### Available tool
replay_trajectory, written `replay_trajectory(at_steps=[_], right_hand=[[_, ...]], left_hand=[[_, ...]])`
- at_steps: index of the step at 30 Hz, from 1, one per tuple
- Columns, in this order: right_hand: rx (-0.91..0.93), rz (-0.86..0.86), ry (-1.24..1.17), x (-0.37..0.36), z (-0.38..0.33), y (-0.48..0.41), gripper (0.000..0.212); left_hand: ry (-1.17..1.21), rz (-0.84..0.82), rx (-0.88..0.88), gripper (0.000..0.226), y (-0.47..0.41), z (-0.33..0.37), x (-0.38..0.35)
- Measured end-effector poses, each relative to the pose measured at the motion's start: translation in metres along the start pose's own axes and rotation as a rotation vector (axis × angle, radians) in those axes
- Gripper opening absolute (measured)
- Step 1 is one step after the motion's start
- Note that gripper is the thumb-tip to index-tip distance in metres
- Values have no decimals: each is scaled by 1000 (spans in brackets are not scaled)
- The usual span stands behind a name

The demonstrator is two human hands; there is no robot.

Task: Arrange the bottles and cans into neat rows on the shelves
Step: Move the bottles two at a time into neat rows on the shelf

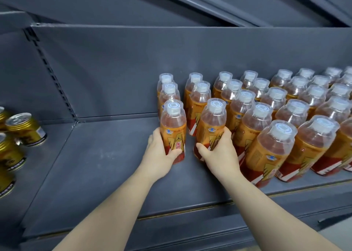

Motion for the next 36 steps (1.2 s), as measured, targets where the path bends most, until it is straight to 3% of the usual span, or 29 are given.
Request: replay_trajectory(at_steps=[36], right_hand=[[-25,49,18,-22,-11,-32,76]], left_hand=[[-75,-19,33,68,-36,-9,-4]])
Point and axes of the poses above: each hand's wrist, its own y-axis away from the middle knuckle, its own x-axis out of the back of the hand, z = x × y, the point moved 5 cm from there along -y, towards the middle knuckle, and after that the axes turned 13 degrees about y, right-handed, at the moved point
